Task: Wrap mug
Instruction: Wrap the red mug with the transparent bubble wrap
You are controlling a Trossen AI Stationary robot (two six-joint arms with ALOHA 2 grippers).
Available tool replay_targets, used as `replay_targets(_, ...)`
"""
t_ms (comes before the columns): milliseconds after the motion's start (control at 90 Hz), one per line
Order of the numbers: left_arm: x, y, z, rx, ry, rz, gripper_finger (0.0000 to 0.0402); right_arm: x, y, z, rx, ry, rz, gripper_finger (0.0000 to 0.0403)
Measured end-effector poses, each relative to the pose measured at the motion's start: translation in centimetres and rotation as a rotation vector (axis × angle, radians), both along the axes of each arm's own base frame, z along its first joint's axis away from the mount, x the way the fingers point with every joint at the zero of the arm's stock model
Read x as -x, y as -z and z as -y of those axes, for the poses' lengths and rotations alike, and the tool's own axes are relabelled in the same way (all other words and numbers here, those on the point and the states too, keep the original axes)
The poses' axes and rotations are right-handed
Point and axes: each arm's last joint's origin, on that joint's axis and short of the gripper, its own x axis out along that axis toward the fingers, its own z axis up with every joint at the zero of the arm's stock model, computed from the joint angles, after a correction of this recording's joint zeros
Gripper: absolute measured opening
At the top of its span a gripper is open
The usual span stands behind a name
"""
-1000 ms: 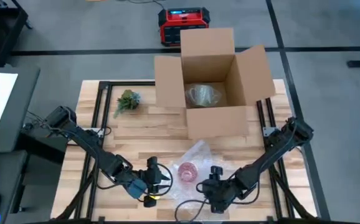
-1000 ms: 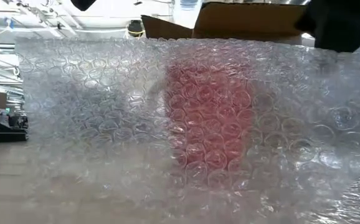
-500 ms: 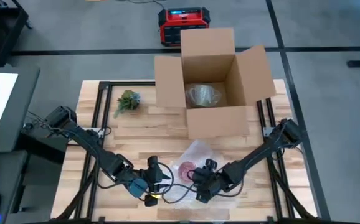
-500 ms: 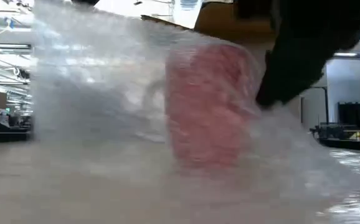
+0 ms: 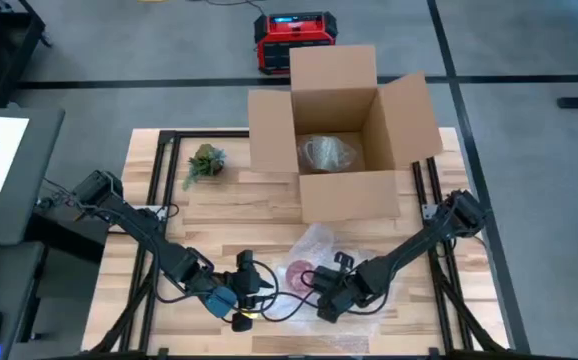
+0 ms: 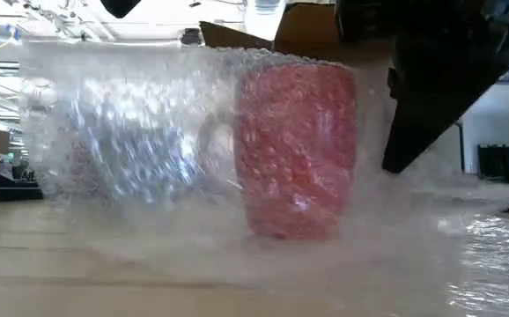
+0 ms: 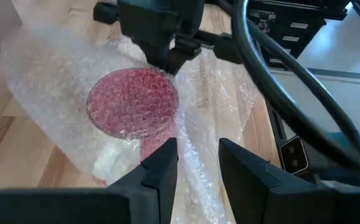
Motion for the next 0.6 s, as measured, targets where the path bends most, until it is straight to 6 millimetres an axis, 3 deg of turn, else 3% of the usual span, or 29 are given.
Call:
replay_targets(189,0.0,0.0,0.0,-0.002,0.000,-0.003,0.0098,-0.2,-1.7,-0.4,0.013,-0.005,-0.021,0.0002)
replay_targets(600,0.0,0.1,0.0,0.003,-0.003,-0.007,0.0098,0.6,-1.2,-0.1,-0.016,0.013,-0.149,0.0003)
